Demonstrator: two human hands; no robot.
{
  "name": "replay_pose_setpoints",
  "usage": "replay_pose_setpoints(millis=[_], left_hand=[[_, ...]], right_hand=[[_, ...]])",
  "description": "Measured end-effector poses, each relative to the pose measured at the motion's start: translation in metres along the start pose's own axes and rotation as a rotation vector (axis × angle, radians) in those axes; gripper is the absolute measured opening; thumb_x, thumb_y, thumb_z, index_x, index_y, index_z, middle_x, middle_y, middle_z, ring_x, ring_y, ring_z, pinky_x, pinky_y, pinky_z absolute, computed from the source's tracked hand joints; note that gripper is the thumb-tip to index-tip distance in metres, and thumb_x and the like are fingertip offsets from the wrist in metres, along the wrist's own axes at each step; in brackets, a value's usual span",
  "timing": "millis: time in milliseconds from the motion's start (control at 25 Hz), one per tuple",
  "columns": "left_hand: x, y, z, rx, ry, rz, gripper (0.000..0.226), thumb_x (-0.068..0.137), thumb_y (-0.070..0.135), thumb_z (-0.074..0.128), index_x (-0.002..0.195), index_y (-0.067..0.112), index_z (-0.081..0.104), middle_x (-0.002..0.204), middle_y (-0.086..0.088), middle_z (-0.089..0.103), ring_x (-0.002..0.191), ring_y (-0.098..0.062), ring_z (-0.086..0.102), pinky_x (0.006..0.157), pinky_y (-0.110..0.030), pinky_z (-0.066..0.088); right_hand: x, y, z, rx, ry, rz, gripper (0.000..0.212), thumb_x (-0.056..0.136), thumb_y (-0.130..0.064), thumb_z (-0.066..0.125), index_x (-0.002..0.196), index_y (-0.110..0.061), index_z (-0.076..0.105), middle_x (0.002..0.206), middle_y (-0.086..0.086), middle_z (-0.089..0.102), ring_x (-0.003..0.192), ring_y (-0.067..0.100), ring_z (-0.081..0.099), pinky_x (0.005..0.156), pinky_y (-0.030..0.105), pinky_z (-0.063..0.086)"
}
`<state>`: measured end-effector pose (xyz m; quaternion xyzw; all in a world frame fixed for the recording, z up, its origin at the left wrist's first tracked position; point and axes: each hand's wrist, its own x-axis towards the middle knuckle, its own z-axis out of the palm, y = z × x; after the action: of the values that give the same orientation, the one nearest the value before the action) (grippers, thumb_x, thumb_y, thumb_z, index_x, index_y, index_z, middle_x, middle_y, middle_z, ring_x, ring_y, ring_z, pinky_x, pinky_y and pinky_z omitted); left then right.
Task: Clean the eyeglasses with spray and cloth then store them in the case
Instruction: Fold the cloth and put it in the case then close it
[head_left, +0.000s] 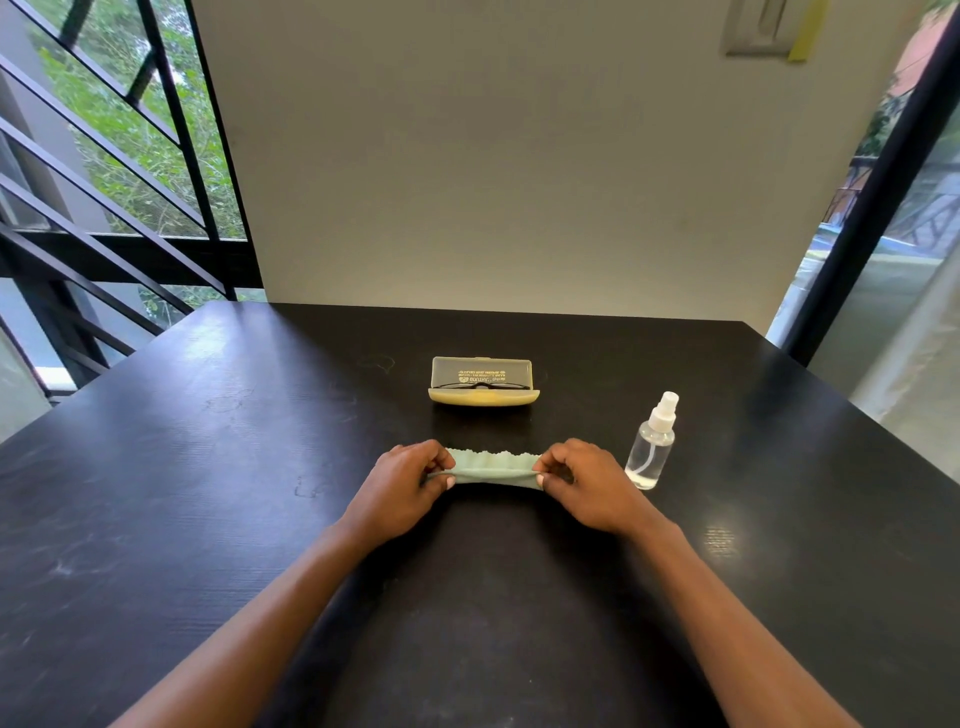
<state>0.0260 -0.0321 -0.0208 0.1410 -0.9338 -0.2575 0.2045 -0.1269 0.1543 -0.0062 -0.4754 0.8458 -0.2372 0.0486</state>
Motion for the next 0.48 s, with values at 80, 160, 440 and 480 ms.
replay_pose_setpoints(millis=[80,160,440,480], left_hand=[[0.004,-0.001,-0.001,-0.068,0.003,-0.088,0.008,0.087,0.019,0.061,0.095,0.018,0.061,0.092,0.007,0.062,0.075,-0.005,0.052,0.058,-0.006,0.039],[0.008,-0.002,-0.001,-0.117,0.011,-0.173,0.002,0.088,0.019,0.06,0.09,0.021,0.061,0.087,0.008,0.06,0.071,-0.002,0.052,0.058,-0.002,0.039],[0.02,0.002,-0.003,-0.074,-0.025,-0.259,0.004,0.084,0.02,0.066,0.083,0.018,0.063,0.069,0.013,0.055,0.063,-0.002,0.049,0.051,-0.001,0.038],[0.021,0.003,-0.003,-0.072,-0.028,-0.272,0.005,0.083,0.02,0.067,0.084,0.018,0.062,0.068,0.014,0.054,0.062,-0.003,0.049,0.049,-0.004,0.038]], right_hand=[[0.001,0.001,0.002,0.122,0.007,0.065,0.012,0.09,-0.017,0.055,0.1,-0.018,0.063,0.094,-0.006,0.056,0.081,0.007,0.05,0.071,0.019,0.035],[0.001,0.002,0.004,0.207,0.009,0.117,0.014,0.091,-0.015,0.054,0.102,-0.019,0.063,0.096,-0.008,0.059,0.083,0.005,0.053,0.069,0.015,0.037],[0.005,0.004,0.005,0.299,0.029,0.238,0.007,0.088,-0.02,0.061,0.092,-0.026,0.059,0.077,-0.013,0.059,0.072,0.002,0.056,0.059,0.012,0.038],[0.005,0.003,0.004,0.307,0.029,0.248,0.008,0.087,-0.02,0.062,0.089,-0.027,0.058,0.076,-0.012,0.06,0.072,0.002,0.057,0.058,0.012,0.038]])
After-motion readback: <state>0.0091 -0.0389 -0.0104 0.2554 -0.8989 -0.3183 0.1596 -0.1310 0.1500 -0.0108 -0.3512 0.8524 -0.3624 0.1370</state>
